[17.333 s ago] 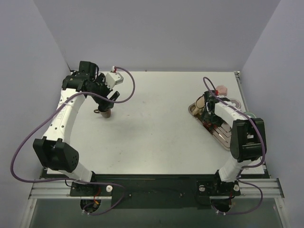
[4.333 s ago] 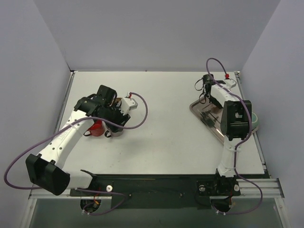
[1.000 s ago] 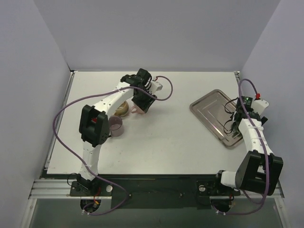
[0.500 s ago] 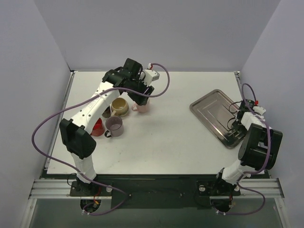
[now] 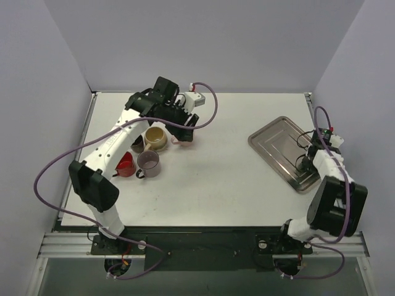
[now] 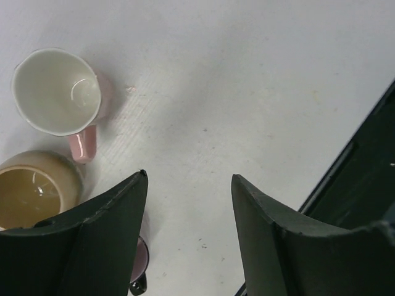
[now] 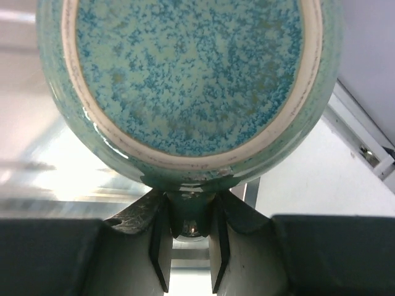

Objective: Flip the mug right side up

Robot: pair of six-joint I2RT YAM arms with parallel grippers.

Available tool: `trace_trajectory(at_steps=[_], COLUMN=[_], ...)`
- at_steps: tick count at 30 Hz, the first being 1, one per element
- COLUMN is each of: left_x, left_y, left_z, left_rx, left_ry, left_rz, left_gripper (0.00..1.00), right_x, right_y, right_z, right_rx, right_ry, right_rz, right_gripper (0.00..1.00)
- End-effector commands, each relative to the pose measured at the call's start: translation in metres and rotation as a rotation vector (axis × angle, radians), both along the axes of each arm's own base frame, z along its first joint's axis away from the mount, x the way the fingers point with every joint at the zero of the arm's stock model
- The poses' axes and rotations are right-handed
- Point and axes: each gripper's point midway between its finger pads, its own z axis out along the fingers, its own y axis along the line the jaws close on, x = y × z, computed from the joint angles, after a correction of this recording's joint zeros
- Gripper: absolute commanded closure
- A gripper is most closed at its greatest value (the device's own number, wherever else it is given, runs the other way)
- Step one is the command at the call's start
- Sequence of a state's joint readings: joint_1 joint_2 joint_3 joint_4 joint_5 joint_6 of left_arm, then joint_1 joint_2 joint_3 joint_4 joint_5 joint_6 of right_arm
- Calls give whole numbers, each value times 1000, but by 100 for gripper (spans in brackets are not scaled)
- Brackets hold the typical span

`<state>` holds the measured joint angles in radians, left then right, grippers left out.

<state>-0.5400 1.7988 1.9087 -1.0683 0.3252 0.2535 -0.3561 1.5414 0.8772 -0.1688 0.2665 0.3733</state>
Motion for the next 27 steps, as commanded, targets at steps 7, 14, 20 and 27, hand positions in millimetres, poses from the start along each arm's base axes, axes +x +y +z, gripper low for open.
trace_trajectory(at_steps=[7,14,20,27], left_x=[-78,-82,-96,-104], left_y=[-9,-1,-7,-16], left_z=[133,171,193,205], left_rx=[-696,-896,-1040,-1096], left_ry=[70,5,96,134], left_rz=[-192,-187,-256,-271], left_gripper=[25,19,16,16], right_x=[27,-19,-55,-60], right_y=[165,299,374,440], right_z=[252,372,420,422], right_rx=[41,408,676,787], right_ry=[-817,-1251,-1396,-1349], right_rz=[553,935,1143,1251], right_gripper=[100,100,100,100])
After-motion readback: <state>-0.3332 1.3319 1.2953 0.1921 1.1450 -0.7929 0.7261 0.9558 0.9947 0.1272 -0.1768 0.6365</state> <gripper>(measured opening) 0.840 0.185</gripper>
